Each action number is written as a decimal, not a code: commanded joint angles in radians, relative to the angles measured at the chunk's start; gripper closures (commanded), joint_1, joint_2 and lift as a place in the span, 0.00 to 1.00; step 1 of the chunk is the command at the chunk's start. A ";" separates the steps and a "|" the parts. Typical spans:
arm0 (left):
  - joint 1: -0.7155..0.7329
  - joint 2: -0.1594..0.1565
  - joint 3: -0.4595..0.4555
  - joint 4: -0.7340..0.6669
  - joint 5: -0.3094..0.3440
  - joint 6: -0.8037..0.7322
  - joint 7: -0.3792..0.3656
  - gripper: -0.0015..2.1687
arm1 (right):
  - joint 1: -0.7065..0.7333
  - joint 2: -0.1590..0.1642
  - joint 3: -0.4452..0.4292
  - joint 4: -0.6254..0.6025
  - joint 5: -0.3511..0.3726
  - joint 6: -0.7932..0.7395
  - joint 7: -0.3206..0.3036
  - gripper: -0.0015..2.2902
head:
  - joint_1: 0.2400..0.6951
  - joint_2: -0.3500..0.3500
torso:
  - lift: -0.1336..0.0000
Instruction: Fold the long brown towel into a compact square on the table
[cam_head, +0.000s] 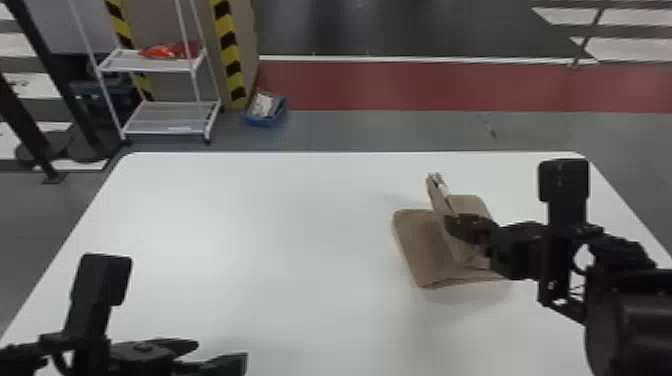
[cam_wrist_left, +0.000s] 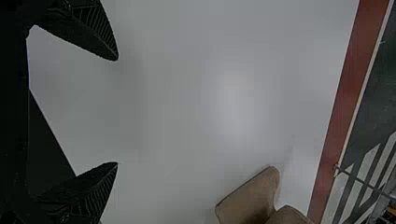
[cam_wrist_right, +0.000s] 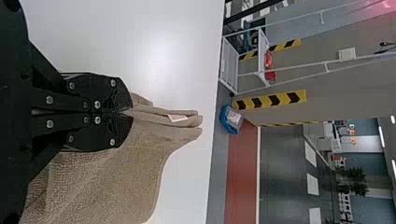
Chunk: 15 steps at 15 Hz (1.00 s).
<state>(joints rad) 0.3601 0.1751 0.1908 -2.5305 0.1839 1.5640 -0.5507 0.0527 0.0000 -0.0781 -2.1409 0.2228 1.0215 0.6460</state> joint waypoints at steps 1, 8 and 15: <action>0.000 -0.005 -0.004 -0.007 0.000 0.007 0.000 0.04 | 0.001 0.001 0.046 0.062 0.030 -0.053 -0.017 0.73 | 1.00 0.51 | 0.07; 0.008 -0.002 0.010 -0.005 0.000 0.007 -0.006 0.04 | 0.033 0.001 0.104 0.115 0.035 -0.117 -0.035 0.00 | 1.00 0.58 | 0.07; 0.003 0.000 0.006 0.012 0.000 0.007 -0.008 0.04 | 0.029 0.001 -0.017 0.049 0.026 -0.108 -0.037 0.32 | 1.00 0.56 | 0.07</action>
<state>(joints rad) 0.3639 0.1739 0.1948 -2.5232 0.1841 1.5640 -0.5583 0.0911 0.0000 -0.0745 -2.1047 0.1975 0.9118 0.6094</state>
